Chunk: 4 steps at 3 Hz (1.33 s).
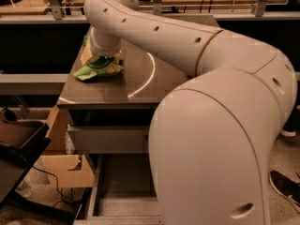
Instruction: Place green rice chip bag into middle drawer
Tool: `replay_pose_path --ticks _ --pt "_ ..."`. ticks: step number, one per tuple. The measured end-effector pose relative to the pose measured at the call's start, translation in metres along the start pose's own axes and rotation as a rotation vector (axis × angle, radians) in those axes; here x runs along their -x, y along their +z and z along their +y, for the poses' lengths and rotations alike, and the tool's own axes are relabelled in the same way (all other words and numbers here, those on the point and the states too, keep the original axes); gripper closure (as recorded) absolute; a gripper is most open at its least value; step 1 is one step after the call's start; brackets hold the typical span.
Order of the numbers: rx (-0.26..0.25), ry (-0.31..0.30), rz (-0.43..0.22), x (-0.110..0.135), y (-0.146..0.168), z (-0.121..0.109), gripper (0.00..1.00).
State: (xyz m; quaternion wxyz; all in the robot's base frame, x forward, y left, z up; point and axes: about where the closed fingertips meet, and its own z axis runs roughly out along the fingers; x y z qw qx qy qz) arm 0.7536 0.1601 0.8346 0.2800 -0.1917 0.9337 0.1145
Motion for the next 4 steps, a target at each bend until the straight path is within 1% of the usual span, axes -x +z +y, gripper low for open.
replay_pose_path --ticks 1,2,4 --pt "0.0 0.0 0.0 0.0019 -0.0028 0.0003 0.87" --pt "0.0 0.0 0.0 0.0023 -0.0034 0.0003 1.0" --pt "0.0 0.0 0.0 0.0026 -0.0038 0.0004 1.0"
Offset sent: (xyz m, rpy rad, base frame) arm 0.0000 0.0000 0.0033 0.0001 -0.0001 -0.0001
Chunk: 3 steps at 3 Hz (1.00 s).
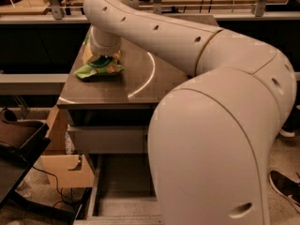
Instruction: Place green rice chip bag into middle drawer
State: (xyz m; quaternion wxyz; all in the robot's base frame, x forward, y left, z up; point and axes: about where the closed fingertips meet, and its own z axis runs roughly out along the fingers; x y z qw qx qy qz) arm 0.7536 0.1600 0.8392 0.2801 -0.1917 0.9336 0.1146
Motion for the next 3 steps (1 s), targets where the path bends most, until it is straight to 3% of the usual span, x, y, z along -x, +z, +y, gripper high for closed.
replay_pose_path --ticks 1,2,3 --pt "0.0 0.0 0.0 0.0 0.0 0.0 1.0" --pt "0.003 -0.011 -0.054 -0.002 -0.042 -0.006 1.0" --pt "-0.003 -0.024 -0.156 -0.01 -0.111 -0.012 1.0"
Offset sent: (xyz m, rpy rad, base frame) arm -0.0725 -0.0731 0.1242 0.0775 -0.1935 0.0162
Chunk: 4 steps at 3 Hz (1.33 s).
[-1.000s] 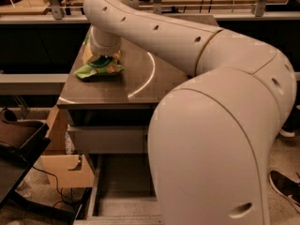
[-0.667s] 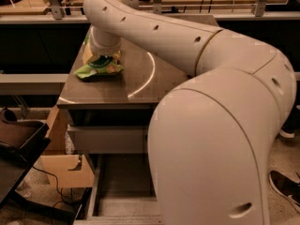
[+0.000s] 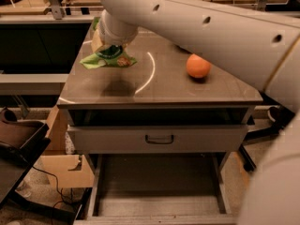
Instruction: Place green rice chip bag into middle drawer
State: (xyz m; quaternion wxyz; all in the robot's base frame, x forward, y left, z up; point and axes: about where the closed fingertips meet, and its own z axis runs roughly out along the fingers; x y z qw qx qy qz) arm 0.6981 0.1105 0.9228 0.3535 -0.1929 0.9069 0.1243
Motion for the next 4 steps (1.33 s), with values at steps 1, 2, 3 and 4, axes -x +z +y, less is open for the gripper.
replay_pose_path --ticks 1,2,3,4 --pt "-0.01 -0.01 -0.063 -0.004 -0.046 -0.001 1.0" --pt "-0.02 0.028 -0.078 -0.023 -0.075 -0.016 1.0" --pt "-0.008 0.102 -0.085 -0.058 -0.1 -0.043 1.0" --pt "0.015 0.189 -0.096 -0.1 -0.118 -0.078 1.0"
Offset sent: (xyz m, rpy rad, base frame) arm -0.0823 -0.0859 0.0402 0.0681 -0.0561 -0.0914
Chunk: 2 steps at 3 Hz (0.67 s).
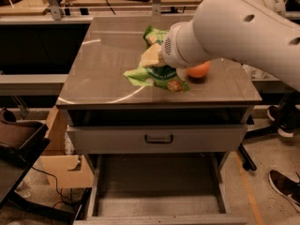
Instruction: Place green rice chip bag into middle drawer
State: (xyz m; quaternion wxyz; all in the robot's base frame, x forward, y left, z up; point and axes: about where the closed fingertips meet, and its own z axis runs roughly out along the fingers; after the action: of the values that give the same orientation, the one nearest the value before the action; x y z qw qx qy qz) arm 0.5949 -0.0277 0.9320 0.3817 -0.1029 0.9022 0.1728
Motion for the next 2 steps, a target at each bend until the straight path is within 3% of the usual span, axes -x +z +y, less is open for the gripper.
replay_pose_path --ticks 1,2 --pt "0.024 0.071 0.039 -0.039 -0.008 -0.045 1.0" --pt "0.063 0.165 0.099 -0.086 -0.026 -0.068 1.0"
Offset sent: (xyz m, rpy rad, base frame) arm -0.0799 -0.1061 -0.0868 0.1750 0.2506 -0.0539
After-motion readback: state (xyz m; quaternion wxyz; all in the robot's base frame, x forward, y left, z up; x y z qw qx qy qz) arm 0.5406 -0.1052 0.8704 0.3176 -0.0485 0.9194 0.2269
